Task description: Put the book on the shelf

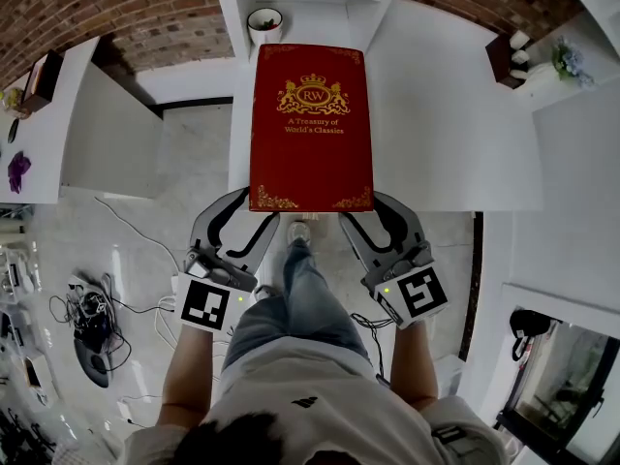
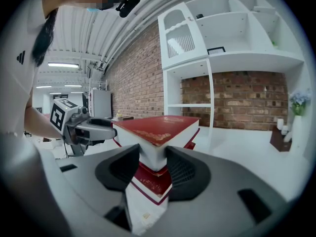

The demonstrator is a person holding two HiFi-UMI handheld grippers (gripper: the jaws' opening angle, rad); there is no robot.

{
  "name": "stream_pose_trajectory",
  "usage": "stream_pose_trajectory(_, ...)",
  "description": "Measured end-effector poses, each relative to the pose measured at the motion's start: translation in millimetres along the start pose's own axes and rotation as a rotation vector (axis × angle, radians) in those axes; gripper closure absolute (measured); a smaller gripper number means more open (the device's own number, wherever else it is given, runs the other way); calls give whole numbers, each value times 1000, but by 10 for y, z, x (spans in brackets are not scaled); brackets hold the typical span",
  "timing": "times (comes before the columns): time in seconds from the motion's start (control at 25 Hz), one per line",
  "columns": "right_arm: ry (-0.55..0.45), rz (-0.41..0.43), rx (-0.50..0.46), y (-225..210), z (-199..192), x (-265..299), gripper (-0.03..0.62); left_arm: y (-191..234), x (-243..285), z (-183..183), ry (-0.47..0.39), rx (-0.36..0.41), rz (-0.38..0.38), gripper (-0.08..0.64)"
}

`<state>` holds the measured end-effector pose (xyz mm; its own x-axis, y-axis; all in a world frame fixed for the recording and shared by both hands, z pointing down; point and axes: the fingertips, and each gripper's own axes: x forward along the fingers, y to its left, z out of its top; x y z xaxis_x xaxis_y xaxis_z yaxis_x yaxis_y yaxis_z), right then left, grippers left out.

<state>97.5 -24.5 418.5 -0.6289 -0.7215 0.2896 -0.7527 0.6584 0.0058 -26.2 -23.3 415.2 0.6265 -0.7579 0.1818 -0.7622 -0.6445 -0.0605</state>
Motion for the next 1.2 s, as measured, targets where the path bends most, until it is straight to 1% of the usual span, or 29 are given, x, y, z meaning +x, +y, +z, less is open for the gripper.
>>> stream_pose_trajectory(0.52,-83,-50,-54,22,469,-225,419,-17,-102,483,-86,23,-12,359)
stream_pose_trajectory(0.88,-114,-72,-74,91,655,-306,420,-7,-199,648,-116,21,-12,359)
stream_pose_trajectory(1.08,-126,-78,-79,66,888,-175,421,194,-178,826,-133,21,-10,359)
stream_pose_trajectory(1.2,-141,-83,-89,64,914,-199,422,182,-183,858,-145,27,-8,359)
